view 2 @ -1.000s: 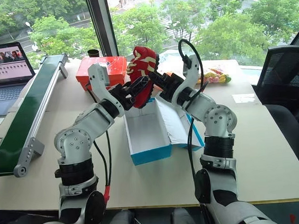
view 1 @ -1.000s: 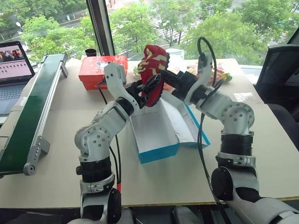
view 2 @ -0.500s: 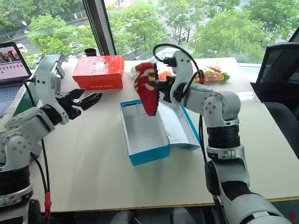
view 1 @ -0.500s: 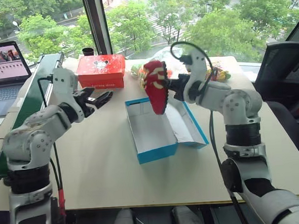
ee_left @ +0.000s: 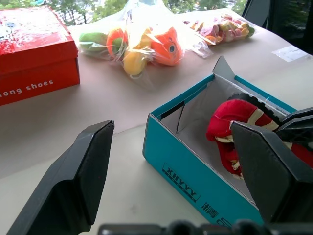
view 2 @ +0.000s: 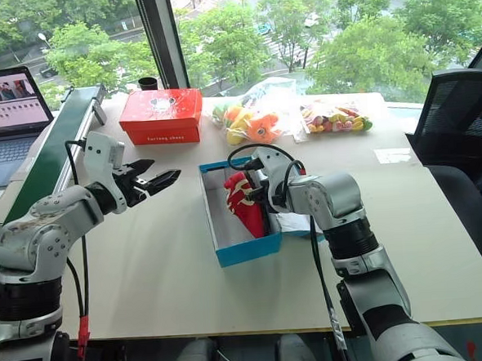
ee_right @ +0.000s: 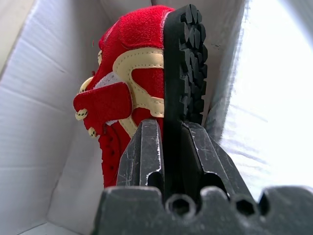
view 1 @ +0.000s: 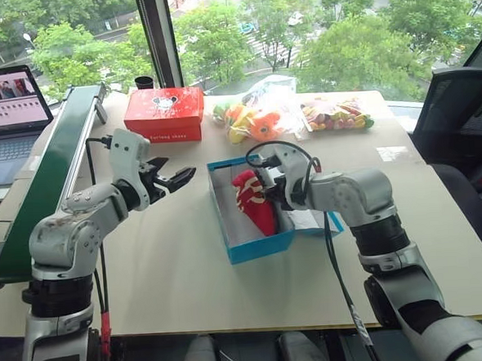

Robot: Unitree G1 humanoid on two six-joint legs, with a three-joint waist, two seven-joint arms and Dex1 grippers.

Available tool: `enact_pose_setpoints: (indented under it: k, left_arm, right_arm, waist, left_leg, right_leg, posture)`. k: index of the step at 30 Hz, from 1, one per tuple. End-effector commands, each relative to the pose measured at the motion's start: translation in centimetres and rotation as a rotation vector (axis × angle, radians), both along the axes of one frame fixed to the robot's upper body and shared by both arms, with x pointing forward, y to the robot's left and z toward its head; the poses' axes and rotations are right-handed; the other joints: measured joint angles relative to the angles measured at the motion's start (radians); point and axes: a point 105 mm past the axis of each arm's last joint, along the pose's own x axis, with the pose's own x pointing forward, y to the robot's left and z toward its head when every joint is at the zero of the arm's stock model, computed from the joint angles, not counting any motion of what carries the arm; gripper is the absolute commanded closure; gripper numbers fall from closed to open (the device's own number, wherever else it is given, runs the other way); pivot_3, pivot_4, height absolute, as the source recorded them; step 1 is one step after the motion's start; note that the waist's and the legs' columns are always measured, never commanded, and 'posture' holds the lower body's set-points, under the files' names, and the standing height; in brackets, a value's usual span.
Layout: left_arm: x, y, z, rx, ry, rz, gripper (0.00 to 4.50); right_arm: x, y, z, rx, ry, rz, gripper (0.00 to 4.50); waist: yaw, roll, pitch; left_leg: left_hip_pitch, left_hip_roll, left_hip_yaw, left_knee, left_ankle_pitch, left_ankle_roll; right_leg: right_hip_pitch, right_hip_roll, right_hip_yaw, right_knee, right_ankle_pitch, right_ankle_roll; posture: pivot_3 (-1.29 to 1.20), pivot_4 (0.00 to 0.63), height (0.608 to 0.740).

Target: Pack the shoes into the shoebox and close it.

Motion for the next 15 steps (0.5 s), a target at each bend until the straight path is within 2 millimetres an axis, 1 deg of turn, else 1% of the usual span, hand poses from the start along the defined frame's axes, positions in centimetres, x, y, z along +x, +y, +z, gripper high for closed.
enact_pose_setpoints:
  k: [1,3,5,7,10,11,12,14,15]
  left_arm:
    - [-0.2,0.3,1.7,0.025,-0.064,-0.001,0.45]
    - [-0.1,0.5,1.8,0.030,-0.064,0.004,0.45]
    - [-0.1,0.5,1.8,0.033,-0.065,0.005,0.45]
    - [-0.1,0.6,1.8,0.035,-0.065,0.006,0.45]
    - [0.1,1.5,1.9,0.044,-0.070,0.048,0.45]
    - [0.2,1.8,1.8,0.050,-0.069,0.061,0.45]
    - [0.3,2.5,1.5,0.062,-0.058,0.099,0.45]
    - [0.5,3.6,0.9,0.079,-0.042,0.153,0.45]
    - [0.6,4.6,0.3,0.113,-0.034,0.203,0.45]
  right_arm:
    - [0.5,0.1,1.5,-0.007,-0.094,-0.013,1.39]
    - [0.6,0.4,2.2,-0.013,-0.135,-0.003,0.64]
    - [0.7,0.6,3.3,-0.016,-0.185,0.004,0.03]
    - [0.8,0.9,4.3,-0.013,-0.224,0.011,0.03]
    - [0.2,2.2,7.6,0.041,-0.338,0.100,0.03]
    - [0.0,2.5,8.3,0.062,-0.365,0.125,0.03]
    - [-0.3,2.9,9.5,0.103,-0.414,0.153,0.03]
    - [-0.7,3.5,10.9,0.162,-0.477,0.209,0.03]
    - [-1.1,3.7,11.5,0.205,-0.493,0.253,0.03]
  waist:
    - [0.000,0.000,0.000]
    - [0.000,0.000,0.000]
    - [0.000,0.000,0.000]
    - [0.000,0.000,0.000]
    - [0.000,0.000,0.000]
    - [-0.001,0.000,0.000]
    - [-0.003,0.000,0.000]
    - [-0.004,0.000,0.000]
    - [-0.004,0.000,0.000]
  left_leg:
    - [0.000,0.000,0.000,0.000,0.000,0.000]
    - [0.000,0.000,0.000,0.000,0.000,0.000]
    - [0.000,0.000,0.000,0.000,0.000,0.000]
    - [0.000,0.000,0.000,0.000,0.000,0.000]
    - [0.000,0.000,0.000,0.000,0.000,0.000]
    - [0.000,0.000,0.000,0.000,0.000,0.000]
    - [0.000,0.000,0.000,0.000,0.000,0.000]
    - [0.000,0.000,0.000,0.000,0.000,0.000]
    - [0.000,0.000,0.000,0.000,0.000,0.000]
  right_leg:
    - [0.000,0.000,0.000,0.000,0.000,0.000]
    - [0.000,0.000,0.000,0.000,0.000,0.000]
    - [0.000,0.000,0.000,0.000,0.000,0.000]
    - [0.000,0.000,0.000,0.000,0.000,0.000]
    - [0.000,0.000,0.000,0.000,0.000,0.000]
    - [0.000,0.000,0.000,0.001,0.000,0.000]
    - [-0.001,0.000,0.000,0.001,0.000,0.000]
    - [-0.001,0.000,0.000,0.001,0.000,0.000]
    - [-0.001,0.000,0.000,0.001,0.000,0.000]
  posture:
    - [0.00,0.150,0.739]
    - [0.00,0.150,0.739]
    - [0.00,0.150,0.739]
    - [0.00,0.150,0.739]
    - [0.00,0.150,0.739]
    - [0.00,0.150,0.739]
    - [0.00,0.150,0.739]
    - [0.00,0.150,0.739]
    - [0.00,0.150,0.739]
